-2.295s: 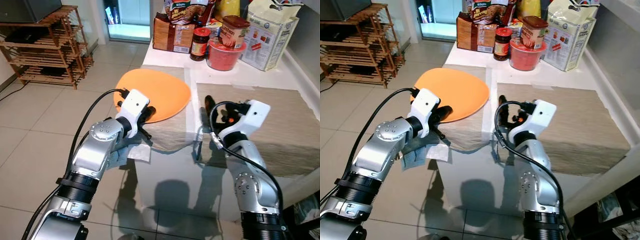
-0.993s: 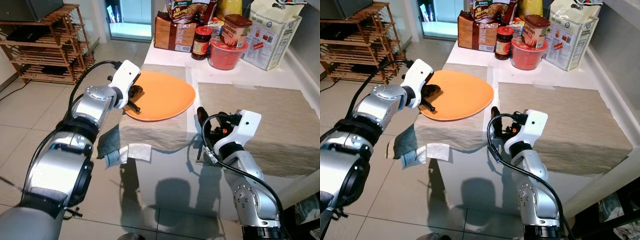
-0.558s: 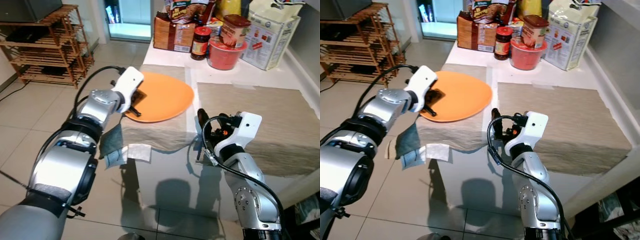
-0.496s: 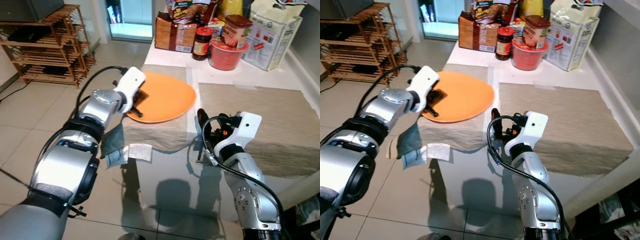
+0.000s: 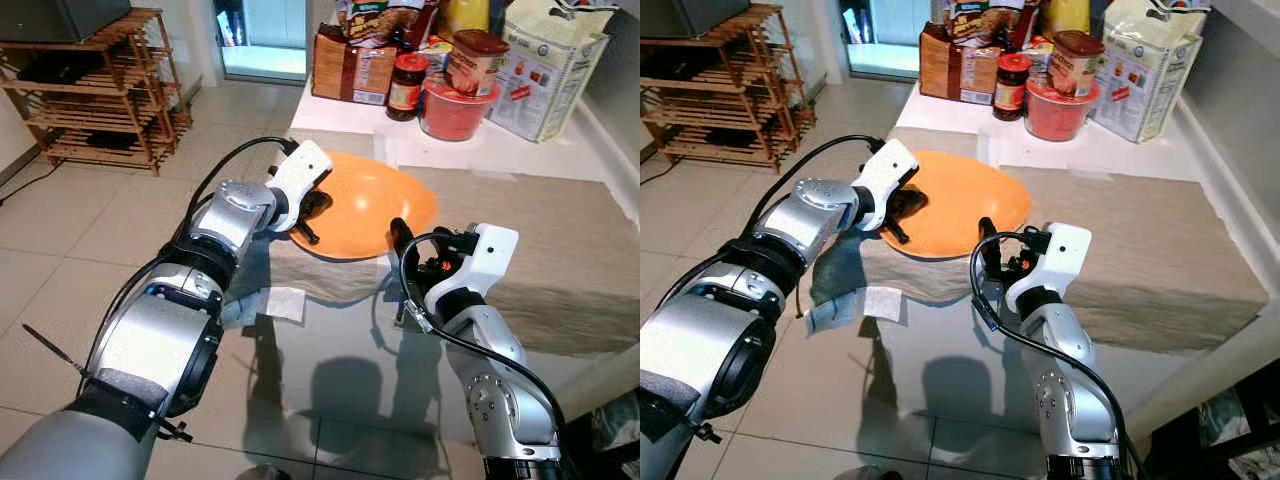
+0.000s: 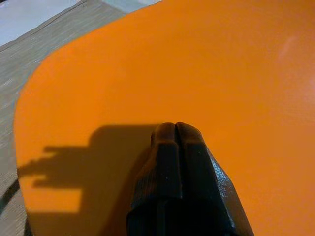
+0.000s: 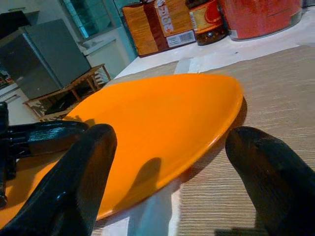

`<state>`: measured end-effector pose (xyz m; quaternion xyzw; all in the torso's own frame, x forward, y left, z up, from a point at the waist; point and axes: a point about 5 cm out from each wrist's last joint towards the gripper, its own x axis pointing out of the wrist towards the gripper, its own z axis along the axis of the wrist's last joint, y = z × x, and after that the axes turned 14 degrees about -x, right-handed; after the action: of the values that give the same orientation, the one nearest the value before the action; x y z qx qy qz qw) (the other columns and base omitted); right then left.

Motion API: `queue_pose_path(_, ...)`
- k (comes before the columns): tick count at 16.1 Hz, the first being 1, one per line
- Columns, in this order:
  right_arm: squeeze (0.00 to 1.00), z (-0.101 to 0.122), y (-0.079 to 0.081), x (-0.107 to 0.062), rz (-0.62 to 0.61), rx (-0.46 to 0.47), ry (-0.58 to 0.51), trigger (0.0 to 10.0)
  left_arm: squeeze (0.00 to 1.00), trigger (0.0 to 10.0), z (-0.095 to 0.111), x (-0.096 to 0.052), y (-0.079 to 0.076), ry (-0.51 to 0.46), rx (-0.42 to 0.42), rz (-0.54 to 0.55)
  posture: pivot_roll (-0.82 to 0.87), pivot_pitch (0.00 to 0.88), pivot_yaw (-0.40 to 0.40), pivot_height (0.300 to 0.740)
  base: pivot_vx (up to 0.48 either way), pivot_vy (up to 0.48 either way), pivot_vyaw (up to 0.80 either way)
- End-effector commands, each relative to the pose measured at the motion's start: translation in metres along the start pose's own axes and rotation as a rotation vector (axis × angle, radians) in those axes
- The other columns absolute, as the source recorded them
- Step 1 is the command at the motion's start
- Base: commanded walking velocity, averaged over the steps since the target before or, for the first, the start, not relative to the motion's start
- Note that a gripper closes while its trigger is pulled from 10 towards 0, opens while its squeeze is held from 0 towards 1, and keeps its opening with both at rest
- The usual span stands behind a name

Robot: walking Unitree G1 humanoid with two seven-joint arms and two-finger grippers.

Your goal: Setting the table

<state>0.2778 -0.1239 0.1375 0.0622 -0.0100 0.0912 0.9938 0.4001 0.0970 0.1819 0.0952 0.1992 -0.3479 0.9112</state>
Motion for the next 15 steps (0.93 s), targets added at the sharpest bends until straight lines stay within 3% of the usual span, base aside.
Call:
queue_pose_path(1, 0.00, 0.002, 0.000, 0.000, 0.002, -0.005, 0.001, 10.0, 0.00, 10.0, 0.005, -0.003, 0.004, -0.027, 0.005, 0.028, 0.04, 0.024, 0.016, 0.740, 0.000, 0.000, 0.00)
queue_pose_path(5, 0.00, 0.005, 0.000, -0.004, 0.017, -0.073, -0.025, 10.0, 0.00, 10.0, 0.050, -0.020, 0.010, -0.224, -0.038, 0.019, 0.04, 0.024, 0.012, 0.740, 0.000, 0.000, 0.00)
queue_pose_path(8, 0.00, 0.009, 0.002, -0.006, 0.024, -0.140, -0.057, 10.0, 0.00, 10.0, 0.053, -0.035, 0.019, -0.322, -0.031, 0.051, 0.04, 0.023, 0.012, 0.740, 0.000, 0.000, 0.00)
queue_pose_path(9, 0.00, 0.010, 0.000, -0.006, 0.009, -0.151, -0.069, 10.0, 0.00, 10.0, 0.045, -0.042, 0.025, -0.352, -0.043, 0.070, 0.04, 0.023, 0.011, 0.740, 0.000, 0.000, 0.00)
queue_pose_path(10, 0.00, 0.014, -0.005, -0.006, -0.018, -0.200, -0.092, 10.0, 0.00, 10.0, 0.021, -0.050, 0.034, -0.374, -0.043, 0.145, 0.05, 0.019, 0.007, 0.740, 0.000, 0.000, 0.00)
queue_pose_path(11, 0.00, 0.014, -0.006, -0.006, -0.023, -0.218, -0.099, 10.0, 0.00, 10.0, 0.016, -0.052, 0.037, -0.386, -0.054, 0.170, 0.05, 0.019, 0.007, 0.740, 0.000, 0.000, 0.00)
queue_pose_path(13, 0.00, 0.014, -0.010, -0.005, -0.036, -0.256, -0.109, 10.0, 0.00, 10.0, -0.015, -0.054, 0.034, -0.409, -0.164, 0.188, 0.05, 0.011, 0.005, 0.740, 0.000, 0.000, 0.00)
queue_pose_path(15, 0.00, 0.015, -0.011, -0.004, -0.041, -0.295, -0.124, 10.0, 0.00, 10.0, -0.037, -0.056, 0.031, -0.457, -0.211, 0.257, 0.05, 0.006, 0.002, 0.740, 0.000, 0.000, 0.00)
